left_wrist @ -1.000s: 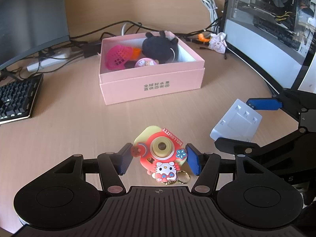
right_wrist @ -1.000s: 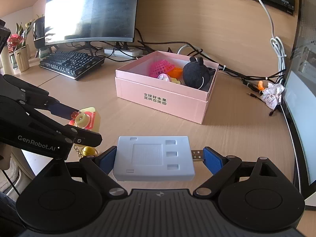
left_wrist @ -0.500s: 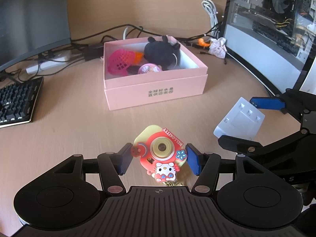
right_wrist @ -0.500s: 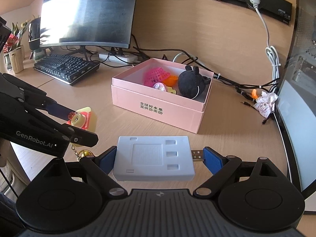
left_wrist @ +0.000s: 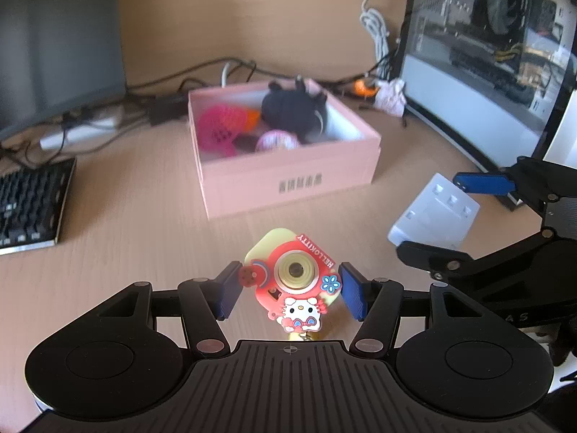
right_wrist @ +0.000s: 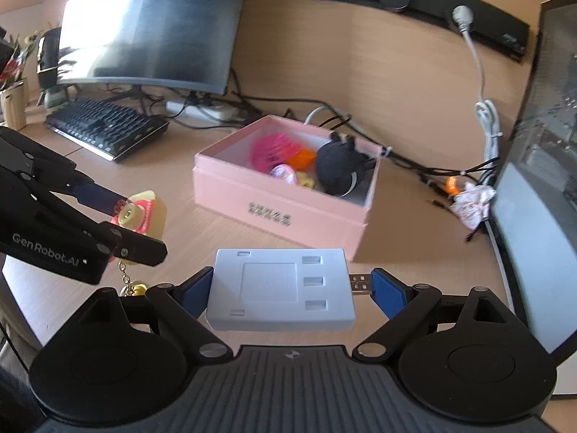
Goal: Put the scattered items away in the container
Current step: 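Move both tools over the pink box and open them, dropping keychain and charger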
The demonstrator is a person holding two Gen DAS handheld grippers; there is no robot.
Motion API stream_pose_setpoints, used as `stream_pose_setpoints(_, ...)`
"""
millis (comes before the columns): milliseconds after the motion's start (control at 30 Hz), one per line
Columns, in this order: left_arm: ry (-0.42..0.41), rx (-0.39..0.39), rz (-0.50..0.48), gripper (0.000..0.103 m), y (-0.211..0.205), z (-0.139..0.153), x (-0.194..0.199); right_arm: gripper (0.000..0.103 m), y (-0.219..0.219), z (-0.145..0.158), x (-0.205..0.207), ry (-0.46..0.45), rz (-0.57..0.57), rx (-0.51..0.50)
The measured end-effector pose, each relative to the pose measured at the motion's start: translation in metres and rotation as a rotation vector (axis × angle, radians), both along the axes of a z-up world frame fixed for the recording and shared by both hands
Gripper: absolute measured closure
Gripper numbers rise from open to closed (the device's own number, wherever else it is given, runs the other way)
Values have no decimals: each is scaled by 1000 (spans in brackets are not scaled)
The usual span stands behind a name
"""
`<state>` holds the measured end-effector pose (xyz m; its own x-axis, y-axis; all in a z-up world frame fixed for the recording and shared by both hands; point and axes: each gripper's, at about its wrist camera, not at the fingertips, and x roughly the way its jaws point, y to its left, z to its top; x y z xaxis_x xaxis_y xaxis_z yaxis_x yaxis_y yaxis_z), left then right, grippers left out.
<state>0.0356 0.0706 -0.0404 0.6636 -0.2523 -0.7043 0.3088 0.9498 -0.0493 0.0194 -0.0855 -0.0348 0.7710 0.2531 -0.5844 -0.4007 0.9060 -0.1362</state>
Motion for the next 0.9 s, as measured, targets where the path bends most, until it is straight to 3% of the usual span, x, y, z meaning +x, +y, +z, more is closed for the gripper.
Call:
stream_pose_setpoints(167,-74,-59,10,40,5,28,23,12,-5,25,16,-58,24,-6)
stream_pose_setpoints(333,-146,-120,58,40,6,71,73,12,0,53,55,-175,71,-14)
stream_pose_setpoints(433,-213,-120,57,40,2,100,99,12,5,70,81,-250,99,-12)
stream_pose_setpoints(567,-260,-115,47,40,-4,124,133,12,11,76,118,-275,144,11)
stream_pose_setpoints(700,-220,-105,55,40,-6,117,163,12,14,67,144,-251,167,55)
stream_pose_setpoints(833,-122,-97,71,41,-6,85,191,12,14,43,169,-164,188,106)
stream_pose_setpoints(867,-94,-98,78,39,-5,76,198,12,14,36,175,-124,206,123)
stream_pose_setpoints(900,-70,-101,86,27,-4,69,205,11,14,29,180,-74,228,136)
